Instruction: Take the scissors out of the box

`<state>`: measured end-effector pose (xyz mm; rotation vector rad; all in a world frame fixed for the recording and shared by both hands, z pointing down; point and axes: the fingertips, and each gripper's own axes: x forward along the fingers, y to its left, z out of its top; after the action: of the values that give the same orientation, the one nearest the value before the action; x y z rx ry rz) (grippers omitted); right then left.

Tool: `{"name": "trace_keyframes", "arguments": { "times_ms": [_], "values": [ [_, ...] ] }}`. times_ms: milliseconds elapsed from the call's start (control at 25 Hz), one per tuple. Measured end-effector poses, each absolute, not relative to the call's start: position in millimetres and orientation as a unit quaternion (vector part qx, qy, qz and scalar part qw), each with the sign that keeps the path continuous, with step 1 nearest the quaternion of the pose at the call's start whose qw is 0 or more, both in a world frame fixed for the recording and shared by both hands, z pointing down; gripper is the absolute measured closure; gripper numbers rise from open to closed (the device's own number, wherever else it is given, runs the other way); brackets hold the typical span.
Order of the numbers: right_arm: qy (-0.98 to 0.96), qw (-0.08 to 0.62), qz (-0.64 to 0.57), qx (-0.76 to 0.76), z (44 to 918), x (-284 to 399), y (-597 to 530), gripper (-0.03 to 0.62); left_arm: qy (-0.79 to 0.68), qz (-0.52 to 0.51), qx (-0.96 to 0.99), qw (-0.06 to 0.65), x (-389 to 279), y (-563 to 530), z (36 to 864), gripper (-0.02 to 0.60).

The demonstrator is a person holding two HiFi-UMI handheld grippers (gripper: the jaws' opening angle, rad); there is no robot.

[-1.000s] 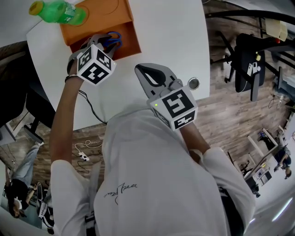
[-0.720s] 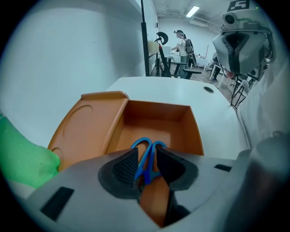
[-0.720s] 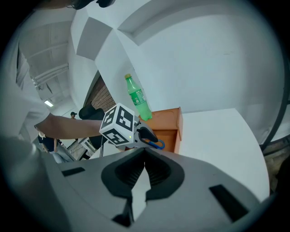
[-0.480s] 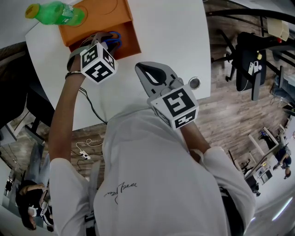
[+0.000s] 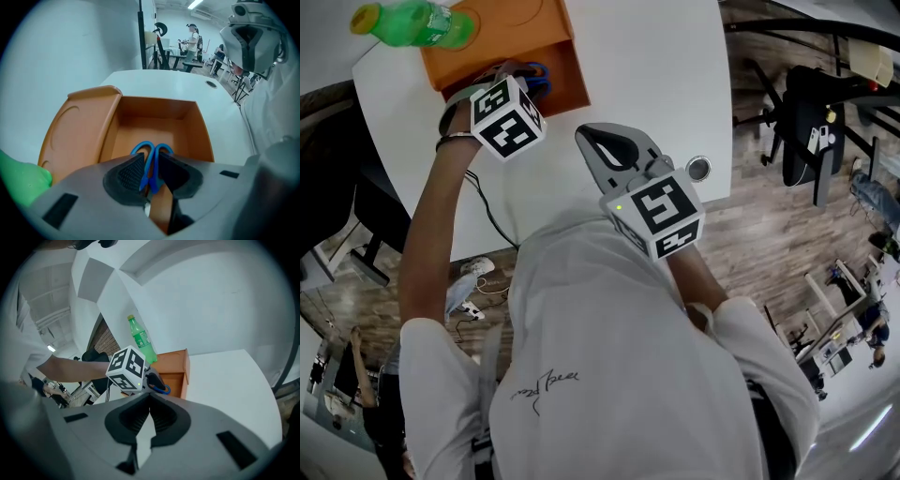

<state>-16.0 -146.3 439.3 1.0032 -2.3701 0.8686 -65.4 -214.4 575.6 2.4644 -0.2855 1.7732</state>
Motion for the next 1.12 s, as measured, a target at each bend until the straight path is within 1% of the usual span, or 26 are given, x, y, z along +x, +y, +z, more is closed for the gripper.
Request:
{"name": "trace_keyframes", "arguments": {
  "times_ms": [160,360,480,920,1120],
  "values": [
    [-0.855,0.209,0.313,0.356,439.5,-21.2,-144.8,0.585,-0.088,0.581,0.807,0.059,-65.6,-214.6,576.1,0.488],
    [-0.855,0.211,0.313,0.355,440.7,-23.1,-143.0,0.585,-0.084,0.600,0.795,0.015,-64.9,-211.6,576.4,0.495],
    [-0.855,0.213,0.314,0.355,441.2,-21.9,-142.9,0.585,-0.079,0.610,0.789,0.004,-64.3,-211.3,577.3,0.495],
    [-0.848,0.214,0.313,0.369,439.2,-8.5,-146.4,0.585,-0.083,0.584,0.806,0.044,-66.5,-206.2,572.8,0.497],
    [-0.848,0.216,0.313,0.370,440.4,-6.9,-146.9,0.585,-0.097,0.568,0.817,0.035,-63.4,-199.9,561.3,0.497]
  ]
}}
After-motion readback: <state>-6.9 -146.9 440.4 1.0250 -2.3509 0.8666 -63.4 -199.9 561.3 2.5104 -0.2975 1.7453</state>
